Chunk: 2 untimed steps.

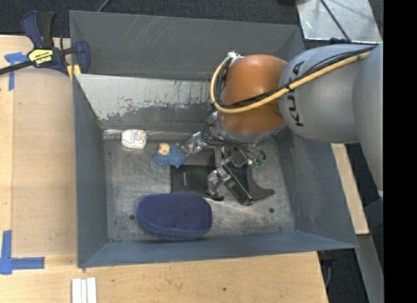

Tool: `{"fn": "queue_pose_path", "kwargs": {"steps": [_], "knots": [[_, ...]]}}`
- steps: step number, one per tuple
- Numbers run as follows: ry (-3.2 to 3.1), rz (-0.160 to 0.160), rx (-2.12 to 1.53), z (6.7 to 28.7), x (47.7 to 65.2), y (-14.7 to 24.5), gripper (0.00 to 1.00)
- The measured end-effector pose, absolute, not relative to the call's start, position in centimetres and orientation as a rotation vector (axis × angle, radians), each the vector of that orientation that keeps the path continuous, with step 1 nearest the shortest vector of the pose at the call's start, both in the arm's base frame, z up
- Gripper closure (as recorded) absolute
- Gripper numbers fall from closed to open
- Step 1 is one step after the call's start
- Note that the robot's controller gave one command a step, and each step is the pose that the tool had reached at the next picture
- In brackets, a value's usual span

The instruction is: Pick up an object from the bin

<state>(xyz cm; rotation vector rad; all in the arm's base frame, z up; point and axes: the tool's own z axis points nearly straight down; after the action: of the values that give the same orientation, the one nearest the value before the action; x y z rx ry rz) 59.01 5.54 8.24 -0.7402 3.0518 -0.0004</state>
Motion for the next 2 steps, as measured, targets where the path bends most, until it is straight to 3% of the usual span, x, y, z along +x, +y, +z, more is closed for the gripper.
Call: {"fn": "queue_pose_path", "kwargs": {"steps": [1,2], "knots": [[3.049,0.000,-0.736,8.5,59.1,5.6,1.00],[3.006,-0.003,-0.865,20.8,59.8,5.8,1.00]]}}
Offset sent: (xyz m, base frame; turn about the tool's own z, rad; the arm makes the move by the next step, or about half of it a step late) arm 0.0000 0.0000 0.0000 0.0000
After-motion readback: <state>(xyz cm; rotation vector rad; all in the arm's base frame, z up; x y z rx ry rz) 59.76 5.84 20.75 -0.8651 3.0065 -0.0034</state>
